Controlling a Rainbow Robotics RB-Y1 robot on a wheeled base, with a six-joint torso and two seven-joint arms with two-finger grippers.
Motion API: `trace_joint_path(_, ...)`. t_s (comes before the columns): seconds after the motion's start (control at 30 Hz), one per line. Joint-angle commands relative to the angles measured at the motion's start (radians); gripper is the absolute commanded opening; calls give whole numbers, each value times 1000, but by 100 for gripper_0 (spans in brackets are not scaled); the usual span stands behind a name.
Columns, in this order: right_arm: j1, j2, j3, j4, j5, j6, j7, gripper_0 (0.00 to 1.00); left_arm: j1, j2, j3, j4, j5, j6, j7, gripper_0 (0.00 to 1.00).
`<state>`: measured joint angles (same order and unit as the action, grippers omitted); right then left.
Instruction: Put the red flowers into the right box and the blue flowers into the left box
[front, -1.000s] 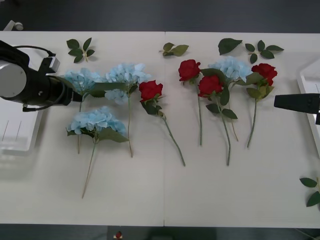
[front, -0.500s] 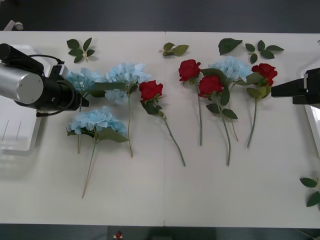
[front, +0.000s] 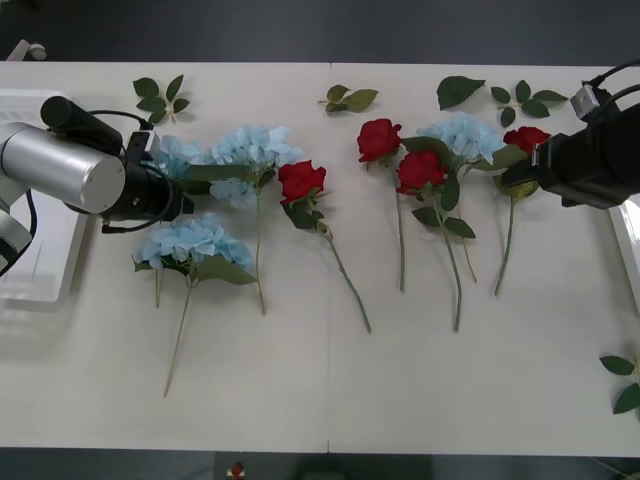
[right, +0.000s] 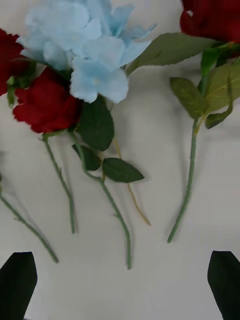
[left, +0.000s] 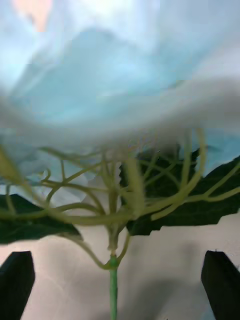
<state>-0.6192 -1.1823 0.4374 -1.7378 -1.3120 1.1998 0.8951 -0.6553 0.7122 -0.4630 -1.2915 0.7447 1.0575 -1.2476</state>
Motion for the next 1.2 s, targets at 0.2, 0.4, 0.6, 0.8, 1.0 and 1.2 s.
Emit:
trace_joint_path(0.2, -125, 119, 84, 189, 181, -14, -114, 100, -35, -5, 21, -8, -25, -7, 34, 0)
trace_joint_path(0.4, -152, 176, 89, 301, 227, -52, -127, 100, -33, -5, 21, -8, -28, -7, 34, 0)
trace_joint_path(0.6, -169, 239, 93, 396, 327, -117, -127, 100, -33, 27, 21, -38, -22, 10, 20, 0)
trace_joint_path(0.8, -209, 300, 136, 532, 393, -217, -127, 100, -33, 142, 43, -196, 38, 124, 24, 0)
trace_joint_path(1.0, -248, 365, 158, 666, 445, -292, -116, 100, -33, 231, 116, -273, 150, 208, 11, 0)
trace_joint_path(1.2, -297, 397, 216, 770, 485, -302, -111, 100, -32, 352, 201, -302, 239, 210, -33, 0)
